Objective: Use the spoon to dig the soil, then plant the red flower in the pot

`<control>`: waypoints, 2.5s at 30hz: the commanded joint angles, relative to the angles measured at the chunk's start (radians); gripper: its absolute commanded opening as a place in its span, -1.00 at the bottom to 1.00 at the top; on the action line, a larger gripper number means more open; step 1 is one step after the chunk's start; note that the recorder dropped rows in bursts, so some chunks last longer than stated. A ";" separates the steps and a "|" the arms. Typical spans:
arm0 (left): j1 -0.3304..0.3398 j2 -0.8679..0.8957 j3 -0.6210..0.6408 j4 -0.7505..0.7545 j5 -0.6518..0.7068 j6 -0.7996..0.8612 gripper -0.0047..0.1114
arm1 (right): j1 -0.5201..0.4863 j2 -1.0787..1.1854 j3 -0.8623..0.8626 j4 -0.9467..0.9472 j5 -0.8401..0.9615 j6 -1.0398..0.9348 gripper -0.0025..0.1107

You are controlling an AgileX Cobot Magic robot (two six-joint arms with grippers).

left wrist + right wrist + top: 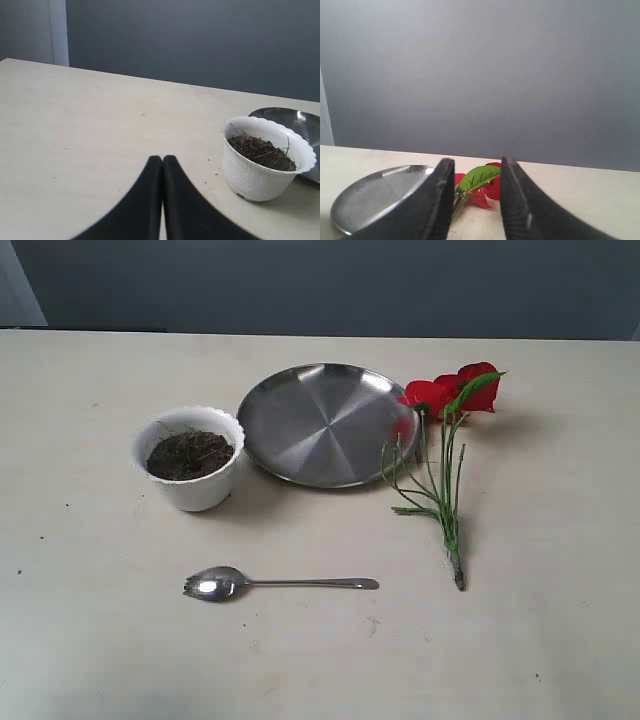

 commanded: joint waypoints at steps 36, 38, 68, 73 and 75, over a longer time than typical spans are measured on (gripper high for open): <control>-0.006 -0.005 0.003 0.002 -0.012 -0.001 -0.91 | -0.004 -0.004 -0.008 0.773 -0.701 0.444 -0.41; -0.006 -0.005 0.003 0.002 -0.012 -0.001 -0.91 | -0.004 -0.004 -0.050 0.702 -0.685 0.441 -0.41; -0.006 -0.005 0.003 0.002 -0.012 -0.001 -0.91 | 0.239 1.278 -0.939 -1.443 0.314 1.134 -0.41; -0.006 -0.005 0.003 0.002 -0.012 -0.001 -0.91 | 0.239 1.336 -1.105 -0.985 0.569 0.508 -0.41; -0.006 -0.005 0.003 0.002 -0.012 -0.001 -0.91 | 0.239 1.376 -1.233 -0.651 0.656 0.225 -0.48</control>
